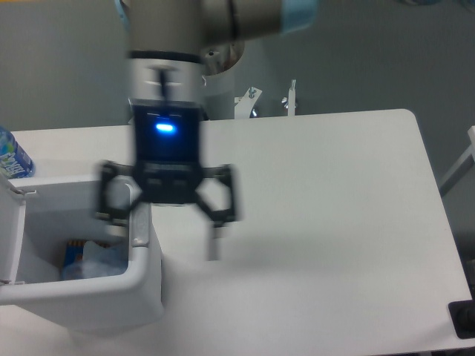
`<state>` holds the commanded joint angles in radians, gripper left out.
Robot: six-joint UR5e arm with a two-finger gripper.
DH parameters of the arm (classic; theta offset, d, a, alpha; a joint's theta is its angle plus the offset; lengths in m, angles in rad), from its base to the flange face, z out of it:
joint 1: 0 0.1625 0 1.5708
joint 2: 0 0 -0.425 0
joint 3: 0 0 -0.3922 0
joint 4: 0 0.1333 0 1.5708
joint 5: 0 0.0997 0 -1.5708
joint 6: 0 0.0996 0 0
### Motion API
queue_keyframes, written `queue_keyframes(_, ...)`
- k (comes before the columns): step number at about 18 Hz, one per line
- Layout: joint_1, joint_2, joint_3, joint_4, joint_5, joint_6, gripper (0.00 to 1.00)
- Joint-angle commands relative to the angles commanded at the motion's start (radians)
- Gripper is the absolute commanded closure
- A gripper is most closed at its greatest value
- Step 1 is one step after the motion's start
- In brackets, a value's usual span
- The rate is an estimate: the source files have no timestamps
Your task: Place the trash in the trash can
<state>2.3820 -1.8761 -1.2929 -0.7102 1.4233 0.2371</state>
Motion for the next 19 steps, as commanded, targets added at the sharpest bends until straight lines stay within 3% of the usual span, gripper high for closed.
queue_keyframes(6, 0.089, 0.068, -0.106, -0.049, 0.051, 0.29, 0.0)
queue_keyframes(13, 0.123, 0.13, -0.178, -0.196, 0.216, 0.689, 0.0)
queue_keyframes(19, 0.138, 0.158, -0.2, -0.218, 0.226, 0.731, 0.0)
